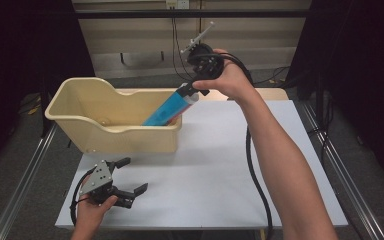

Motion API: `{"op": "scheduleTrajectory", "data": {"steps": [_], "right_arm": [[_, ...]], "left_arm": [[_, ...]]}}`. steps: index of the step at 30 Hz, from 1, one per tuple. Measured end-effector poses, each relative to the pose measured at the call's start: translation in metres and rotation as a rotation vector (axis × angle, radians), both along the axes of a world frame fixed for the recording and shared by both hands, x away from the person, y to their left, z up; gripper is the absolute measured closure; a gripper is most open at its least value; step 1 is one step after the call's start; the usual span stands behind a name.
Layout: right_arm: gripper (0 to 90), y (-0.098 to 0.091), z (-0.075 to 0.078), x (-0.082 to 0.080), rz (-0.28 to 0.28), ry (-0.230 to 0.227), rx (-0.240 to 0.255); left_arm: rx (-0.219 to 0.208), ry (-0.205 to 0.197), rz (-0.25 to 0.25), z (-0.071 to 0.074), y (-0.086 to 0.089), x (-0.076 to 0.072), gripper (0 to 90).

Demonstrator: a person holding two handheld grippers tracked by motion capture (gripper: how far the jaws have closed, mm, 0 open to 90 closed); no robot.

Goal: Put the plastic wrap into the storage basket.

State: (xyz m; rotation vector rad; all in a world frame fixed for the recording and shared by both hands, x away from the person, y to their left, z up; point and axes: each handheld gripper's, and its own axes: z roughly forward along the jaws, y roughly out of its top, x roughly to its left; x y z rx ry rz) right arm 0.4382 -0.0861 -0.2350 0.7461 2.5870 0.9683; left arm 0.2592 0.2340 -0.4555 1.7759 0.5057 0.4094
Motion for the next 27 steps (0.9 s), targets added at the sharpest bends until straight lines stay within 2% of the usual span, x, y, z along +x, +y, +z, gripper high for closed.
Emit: {"op": "scheduleTrajectory", "data": {"steps": [3,6,10,13,14,16,20,26,27], "right_arm": [[4.6,-0.014,-0.005,-0.007,-0.012,-0.018,0.071],[4.7,-0.025,-0.011,-0.013,-0.024,-0.025,0.099],[4.3,-0.042,-0.018,-0.022,-0.06,-0.047,0.137],[3.5,-0.052,-0.023,-0.031,-0.082,-0.071,0.148],[3.7,-0.056,-0.026,-0.034,-0.083,-0.071,0.148],[3.4,-0.063,-0.031,-0.039,-0.092,-0.07,0.17],[3.3,-0.077,-0.042,-0.051,-0.128,-0.063,0.188],[2.8,-0.098,-0.059,-0.068,-0.164,-0.08,0.214],[2.9,-0.105,-0.064,-0.072,-0.176,-0.083,0.231]], "left_arm": [[-0.006,-0.002,0.008,0.0,0.0,-0.001,0.3],[-0.012,0.012,-0.016,0.0,0.0,-0.001,0.3],[-0.011,0.012,-0.013,0.0,-0.001,-0.001,0.3],[-0.012,0.013,-0.014,0.0,0.0,-0.001,0.3],[-0.006,0.006,0.0,0.001,0.0,-0.002,0.3],[-0.021,0.015,-0.004,0.001,-0.001,-0.002,0.3],[-0.02,0.011,-0.006,0.002,-0.003,-0.003,0.2],[-0.013,0.008,0.001,0.001,-0.003,-0.002,0.2],[-0.011,0.008,0.001,0.001,-0.002,-0.002,0.2]]}}
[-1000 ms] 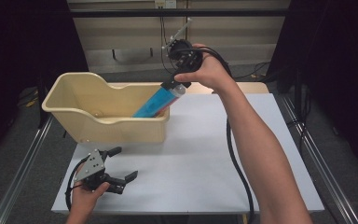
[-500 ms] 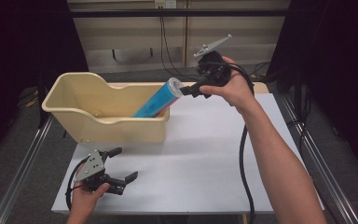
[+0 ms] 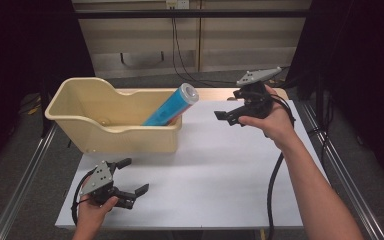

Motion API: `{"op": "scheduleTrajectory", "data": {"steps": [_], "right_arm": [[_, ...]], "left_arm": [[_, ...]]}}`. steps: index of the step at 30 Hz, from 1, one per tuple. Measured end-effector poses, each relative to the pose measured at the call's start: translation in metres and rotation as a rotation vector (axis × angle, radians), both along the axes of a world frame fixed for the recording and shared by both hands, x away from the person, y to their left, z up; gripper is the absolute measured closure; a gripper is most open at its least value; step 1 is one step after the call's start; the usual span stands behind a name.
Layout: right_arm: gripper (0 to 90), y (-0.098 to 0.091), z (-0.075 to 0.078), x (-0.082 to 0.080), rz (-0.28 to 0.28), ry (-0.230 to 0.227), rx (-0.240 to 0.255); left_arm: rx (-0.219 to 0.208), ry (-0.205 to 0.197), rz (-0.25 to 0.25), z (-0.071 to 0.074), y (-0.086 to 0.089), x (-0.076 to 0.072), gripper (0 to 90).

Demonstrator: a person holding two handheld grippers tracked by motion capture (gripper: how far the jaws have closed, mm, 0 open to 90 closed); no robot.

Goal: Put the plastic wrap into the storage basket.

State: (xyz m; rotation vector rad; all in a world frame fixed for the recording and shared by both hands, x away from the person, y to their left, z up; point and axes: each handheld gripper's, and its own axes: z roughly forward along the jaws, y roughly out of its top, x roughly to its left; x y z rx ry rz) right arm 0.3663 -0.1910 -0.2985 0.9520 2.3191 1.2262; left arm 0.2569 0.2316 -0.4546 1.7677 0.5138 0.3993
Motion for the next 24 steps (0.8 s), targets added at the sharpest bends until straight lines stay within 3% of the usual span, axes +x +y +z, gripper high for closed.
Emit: {"op": "scheduleTrajectory", "data": {"steps": [13,24], "right_arm": [[2.5,-0.034,-0.036,-0.032,-0.067,-0.048,0.088],[2.1,-0.06,-0.091,-0.077,-0.132,-0.074,0.174]], "left_arm": [[-0.016,0.001,0.012,0.001,0.002,0.001,0.1],[-0.045,0.0,0.026,0.003,0.005,0.001,0.1]]}}
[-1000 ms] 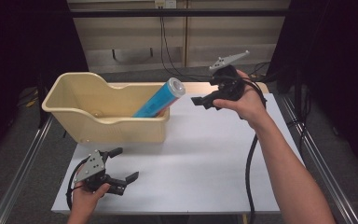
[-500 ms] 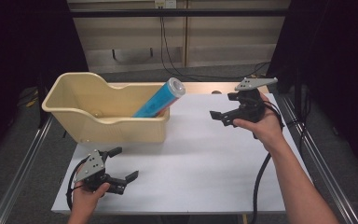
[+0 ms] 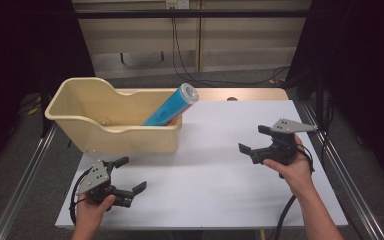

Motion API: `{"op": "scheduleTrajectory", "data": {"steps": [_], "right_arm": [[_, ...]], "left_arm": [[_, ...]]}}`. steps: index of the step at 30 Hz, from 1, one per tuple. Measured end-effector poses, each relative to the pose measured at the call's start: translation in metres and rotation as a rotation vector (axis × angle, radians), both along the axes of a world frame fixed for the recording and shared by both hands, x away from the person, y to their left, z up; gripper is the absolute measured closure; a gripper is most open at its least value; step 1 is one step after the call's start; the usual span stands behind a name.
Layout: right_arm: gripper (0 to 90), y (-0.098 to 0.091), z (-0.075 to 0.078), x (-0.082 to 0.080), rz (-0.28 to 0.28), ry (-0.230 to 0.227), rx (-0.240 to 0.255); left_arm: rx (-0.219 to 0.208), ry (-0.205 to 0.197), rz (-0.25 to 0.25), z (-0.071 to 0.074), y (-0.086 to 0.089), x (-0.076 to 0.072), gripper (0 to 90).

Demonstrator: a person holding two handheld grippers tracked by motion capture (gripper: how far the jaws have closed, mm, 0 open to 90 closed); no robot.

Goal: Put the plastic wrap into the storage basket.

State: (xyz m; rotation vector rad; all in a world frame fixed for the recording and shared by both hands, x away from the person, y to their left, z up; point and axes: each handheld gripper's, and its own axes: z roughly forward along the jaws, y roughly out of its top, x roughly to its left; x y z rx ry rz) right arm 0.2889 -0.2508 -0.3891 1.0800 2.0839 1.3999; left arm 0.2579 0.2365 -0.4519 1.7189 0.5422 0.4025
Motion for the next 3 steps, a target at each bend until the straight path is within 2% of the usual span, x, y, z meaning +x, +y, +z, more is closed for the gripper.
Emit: {"op": "scheduleTrajectory", "data": {"steps": [3], "right_arm": [[2.0,-0.0057,-0.0133,-0.0098,-0.022,0.005,0.032]], "left_arm": [[0.0,-0.001,0.002,0.0,-0.0002,0.0004,0.1]]}}
